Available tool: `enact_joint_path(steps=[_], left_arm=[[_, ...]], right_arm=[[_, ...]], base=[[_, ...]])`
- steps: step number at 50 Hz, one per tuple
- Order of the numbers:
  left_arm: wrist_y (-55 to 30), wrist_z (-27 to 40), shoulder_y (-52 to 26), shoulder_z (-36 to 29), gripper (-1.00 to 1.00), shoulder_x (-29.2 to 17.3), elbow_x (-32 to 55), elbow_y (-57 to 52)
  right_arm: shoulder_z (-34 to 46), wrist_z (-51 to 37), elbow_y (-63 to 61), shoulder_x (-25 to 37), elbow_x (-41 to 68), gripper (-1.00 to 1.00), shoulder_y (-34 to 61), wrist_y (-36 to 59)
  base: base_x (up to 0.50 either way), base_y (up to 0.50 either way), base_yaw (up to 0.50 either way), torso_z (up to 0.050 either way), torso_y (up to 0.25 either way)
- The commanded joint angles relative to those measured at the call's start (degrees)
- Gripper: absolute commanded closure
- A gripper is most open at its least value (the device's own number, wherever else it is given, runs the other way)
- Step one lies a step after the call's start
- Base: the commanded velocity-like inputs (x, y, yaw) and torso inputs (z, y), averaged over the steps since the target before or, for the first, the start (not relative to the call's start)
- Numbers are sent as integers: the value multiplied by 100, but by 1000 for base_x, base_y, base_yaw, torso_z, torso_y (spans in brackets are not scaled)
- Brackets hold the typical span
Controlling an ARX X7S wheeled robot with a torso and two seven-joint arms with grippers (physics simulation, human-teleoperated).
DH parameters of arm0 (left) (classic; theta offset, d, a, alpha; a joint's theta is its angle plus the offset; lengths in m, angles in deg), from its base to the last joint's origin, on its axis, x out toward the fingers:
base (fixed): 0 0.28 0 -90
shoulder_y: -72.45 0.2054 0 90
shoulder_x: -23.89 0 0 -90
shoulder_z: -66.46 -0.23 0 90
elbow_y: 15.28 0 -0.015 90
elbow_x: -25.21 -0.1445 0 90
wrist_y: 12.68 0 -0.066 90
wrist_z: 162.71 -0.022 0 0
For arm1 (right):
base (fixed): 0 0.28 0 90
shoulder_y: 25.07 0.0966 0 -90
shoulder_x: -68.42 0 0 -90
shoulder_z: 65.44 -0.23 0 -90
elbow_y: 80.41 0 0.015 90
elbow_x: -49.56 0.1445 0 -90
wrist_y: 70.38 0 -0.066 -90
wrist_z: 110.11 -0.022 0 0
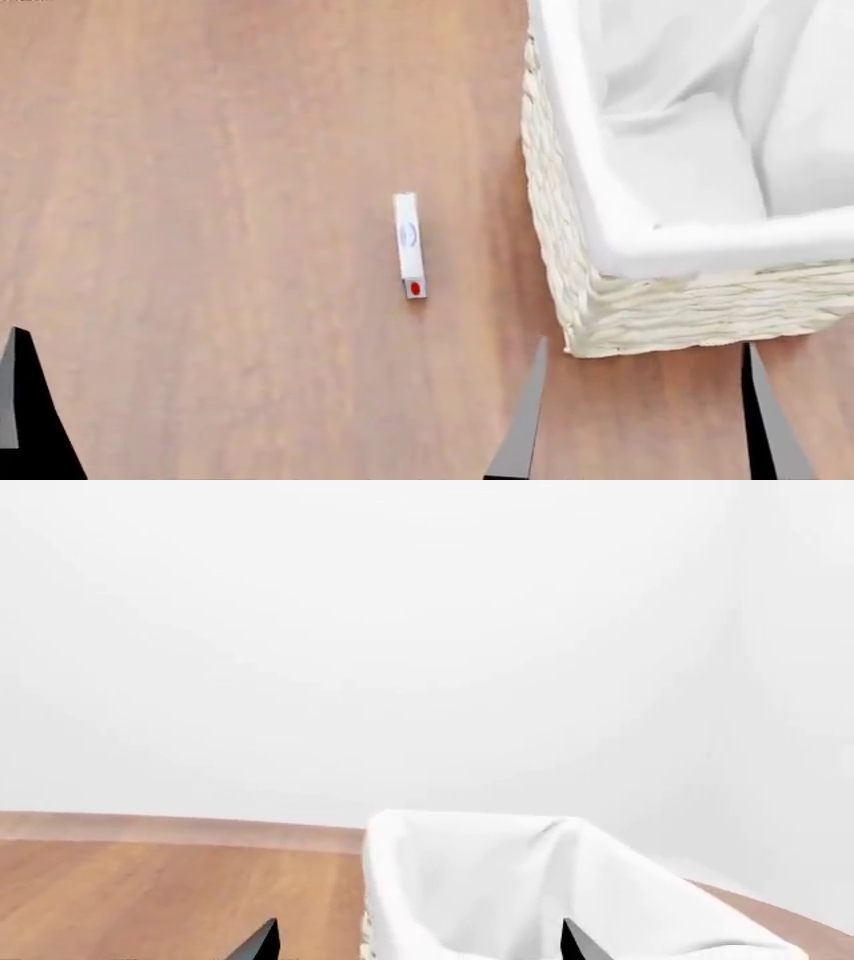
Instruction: Pick up the alphabet soup and the cream cheese box, and put them in the basket.
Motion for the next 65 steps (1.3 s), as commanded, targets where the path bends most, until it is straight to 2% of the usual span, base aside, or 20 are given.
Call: enact_joint_path(steps=[1, 65], left_arm=[[12, 19, -15, -14, -100, -19, 16, 19], [140, 118, 57, -106, -100, -132, 17, 23]], right_arm=[[32, -6, 13, 17, 12, -100, 34, 23], [133, -130, -40, 119, 15, -100, 6, 39]], base=[[0, 0, -188, 0, 0], [0, 0, -185, 0, 0]])
